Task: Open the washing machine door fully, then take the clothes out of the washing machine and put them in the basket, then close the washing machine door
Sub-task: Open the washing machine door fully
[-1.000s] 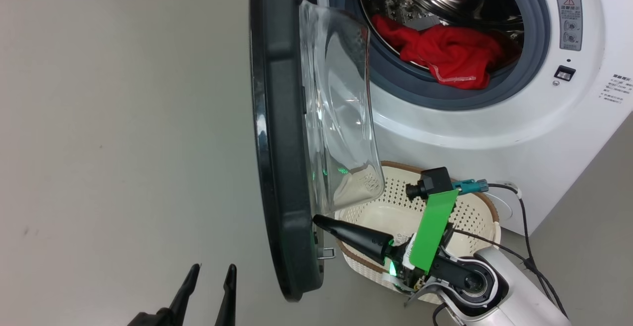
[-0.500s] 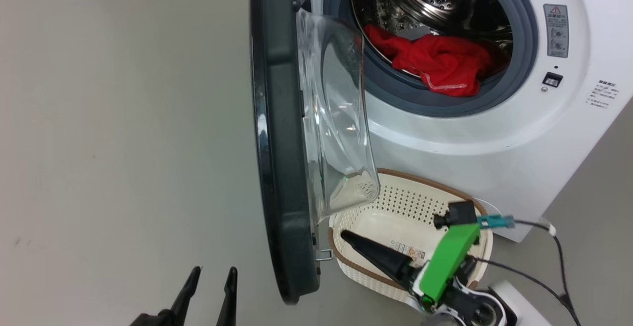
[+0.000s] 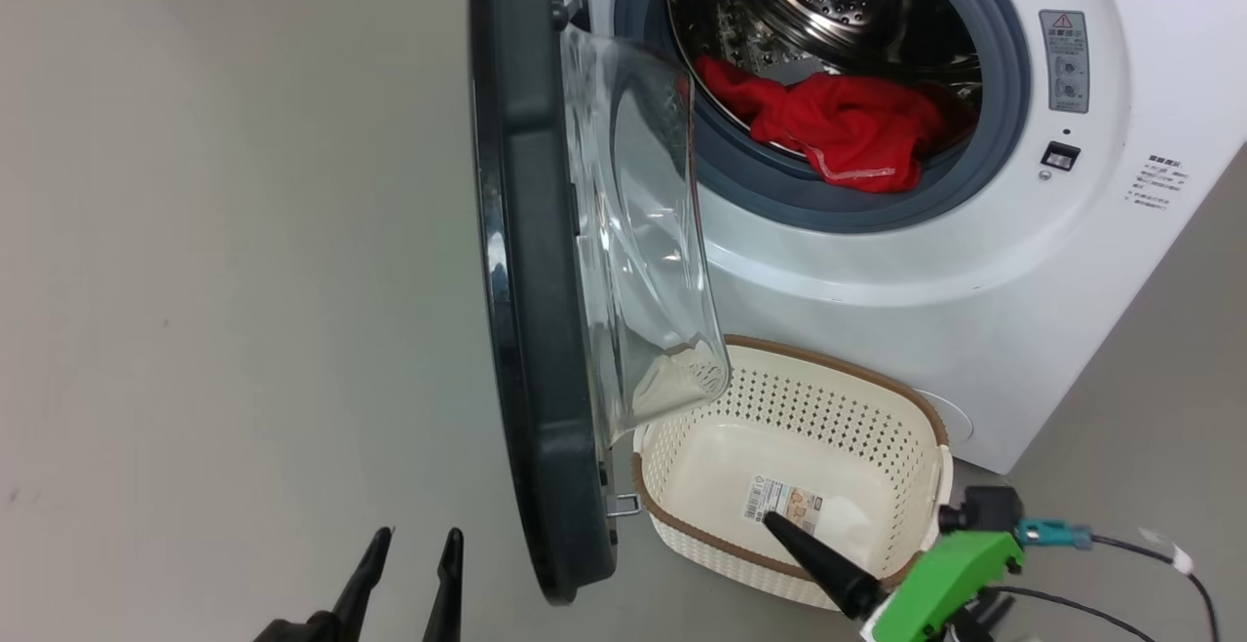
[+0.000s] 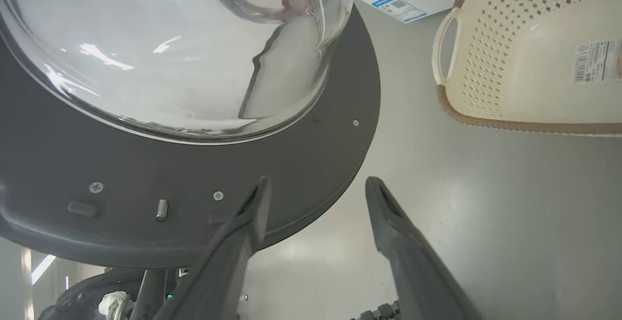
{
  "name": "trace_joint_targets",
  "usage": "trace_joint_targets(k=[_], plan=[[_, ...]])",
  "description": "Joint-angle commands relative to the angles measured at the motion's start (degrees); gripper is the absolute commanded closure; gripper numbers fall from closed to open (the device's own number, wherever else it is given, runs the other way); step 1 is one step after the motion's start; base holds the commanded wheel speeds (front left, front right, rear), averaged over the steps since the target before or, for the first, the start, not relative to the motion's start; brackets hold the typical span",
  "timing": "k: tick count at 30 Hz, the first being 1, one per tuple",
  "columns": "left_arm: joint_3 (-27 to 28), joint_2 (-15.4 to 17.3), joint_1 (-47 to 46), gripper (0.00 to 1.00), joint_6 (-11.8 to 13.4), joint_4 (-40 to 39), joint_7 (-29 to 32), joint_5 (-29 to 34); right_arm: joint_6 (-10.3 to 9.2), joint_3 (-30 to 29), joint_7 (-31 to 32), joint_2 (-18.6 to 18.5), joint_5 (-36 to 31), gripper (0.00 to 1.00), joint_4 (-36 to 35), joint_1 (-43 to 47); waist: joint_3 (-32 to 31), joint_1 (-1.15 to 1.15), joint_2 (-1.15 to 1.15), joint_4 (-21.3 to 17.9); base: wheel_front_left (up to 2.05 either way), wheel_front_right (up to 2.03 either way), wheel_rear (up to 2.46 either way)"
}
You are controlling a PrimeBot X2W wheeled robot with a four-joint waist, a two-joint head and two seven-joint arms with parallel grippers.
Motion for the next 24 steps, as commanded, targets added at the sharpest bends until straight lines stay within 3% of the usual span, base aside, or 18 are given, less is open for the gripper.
trace_joint_targets(k=[1,17,21,24], plan=[[2.07,0.45,-0.19,0.0,-0.44,-1.05,-0.7,0.84,0.44,1.4,-2.18,-0.75,-1.6,0.0,-0.37,-0.27,-0.02,0.0,0.0,-0.17,0.0,0.0,0.0],[2.38,0.45,-0.14,0.0,-0.71,-0.65,-0.7,1.11,0.44,10.8,-22.73,-6.66,-11.03,0.0,6.94,-2.02,-0.24,0.0,0.0,-0.83,0.0,0.0,0.0],[2.45,0.45,-0.08,0.0,-0.73,-0.52,-0.7,1.14,0.44,13.49,-25.61,-7.81,-15.17,0.0,8.58,-2.91,-0.29,0.0,0.0,-1.0,0.0,0.0,0.0],[2.56,0.45,-0.14,0.0,-0.69,-0.61,-0.7,1.06,0.44,11.47,-25.97,-7.98,-19.18,0.0,8.4,-3.36,-0.12,0.0,0.0,-1.16,0.0,0.0,0.0]])
